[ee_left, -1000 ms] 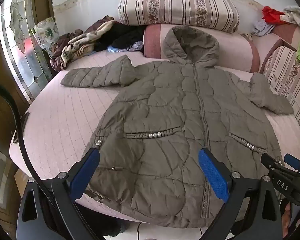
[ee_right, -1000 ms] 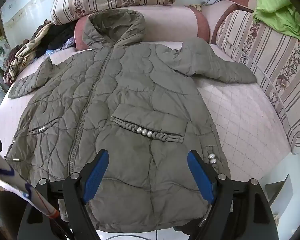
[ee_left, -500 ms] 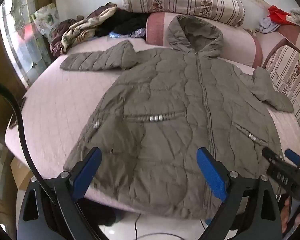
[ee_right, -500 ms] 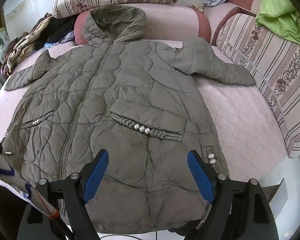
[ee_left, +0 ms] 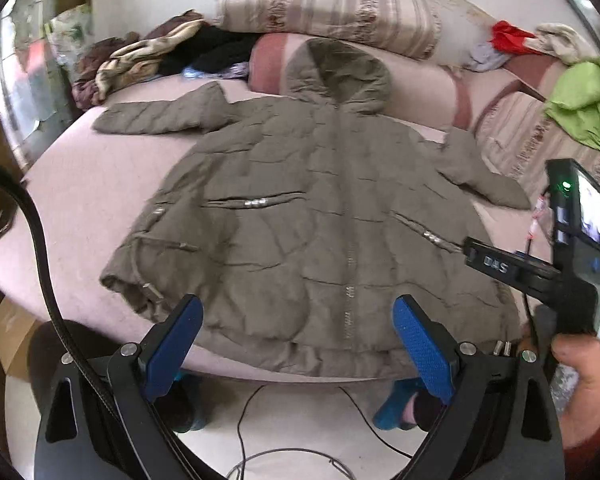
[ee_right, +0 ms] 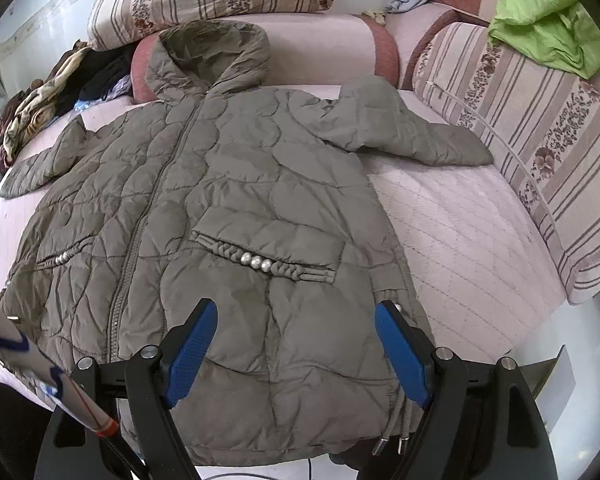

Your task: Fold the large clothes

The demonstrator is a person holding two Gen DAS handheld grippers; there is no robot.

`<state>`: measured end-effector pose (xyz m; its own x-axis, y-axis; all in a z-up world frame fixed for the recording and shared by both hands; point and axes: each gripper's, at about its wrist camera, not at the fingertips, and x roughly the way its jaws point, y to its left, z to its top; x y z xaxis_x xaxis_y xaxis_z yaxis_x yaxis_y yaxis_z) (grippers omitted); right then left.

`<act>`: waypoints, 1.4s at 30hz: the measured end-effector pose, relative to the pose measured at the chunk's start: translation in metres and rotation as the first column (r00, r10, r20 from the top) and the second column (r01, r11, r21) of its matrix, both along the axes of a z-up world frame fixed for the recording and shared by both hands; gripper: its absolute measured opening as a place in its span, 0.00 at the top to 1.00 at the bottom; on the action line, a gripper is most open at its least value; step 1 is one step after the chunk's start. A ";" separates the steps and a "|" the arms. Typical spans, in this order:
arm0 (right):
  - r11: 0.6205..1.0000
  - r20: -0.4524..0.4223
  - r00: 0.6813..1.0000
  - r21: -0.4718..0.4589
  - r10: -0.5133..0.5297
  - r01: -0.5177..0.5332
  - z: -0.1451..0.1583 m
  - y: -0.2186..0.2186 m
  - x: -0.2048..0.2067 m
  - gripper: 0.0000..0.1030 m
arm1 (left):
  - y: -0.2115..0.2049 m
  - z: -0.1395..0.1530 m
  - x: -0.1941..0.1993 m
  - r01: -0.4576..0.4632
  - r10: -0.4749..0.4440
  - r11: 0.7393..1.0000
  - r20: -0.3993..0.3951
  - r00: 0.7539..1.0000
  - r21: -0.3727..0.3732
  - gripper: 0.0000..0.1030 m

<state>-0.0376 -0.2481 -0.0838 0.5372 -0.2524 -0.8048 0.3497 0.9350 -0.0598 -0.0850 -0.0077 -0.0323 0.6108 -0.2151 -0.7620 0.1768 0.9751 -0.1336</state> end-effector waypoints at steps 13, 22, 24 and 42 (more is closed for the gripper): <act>1.000 -0.014 1.000 0.011 0.005 -0.005 -0.008 0.003 -0.002 0.18 | 0.035 0.012 0.037 -0.247 0.221 0.947 0.141 0.965 0.204 0.07; 1.000 -0.016 1.000 0.008 0.024 -0.024 -0.010 0.013 -0.004 0.18 | 0.095 0.003 0.091 -0.344 0.315 0.901 0.146 0.938 0.266 0.07; 1.000 -0.019 1.000 0.007 0.023 -0.023 -0.011 0.014 -0.004 0.18 | 0.107 -0.007 0.104 -0.347 0.326 0.897 0.118 0.938 0.275 0.07; 0.998 -0.030 0.998 0.010 0.058 -0.057 -0.015 0.024 -0.004 0.17 | 0.128 -0.104 0.150 -0.202 0.225 0.970 -0.181 0.957 0.139 0.66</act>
<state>-0.0412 -0.2240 -0.0993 0.5263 -0.2140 -0.8229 0.2935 0.9541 -0.0604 0.0649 0.1206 -0.1363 0.4703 0.0024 -0.8825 -0.0551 0.9981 -0.0266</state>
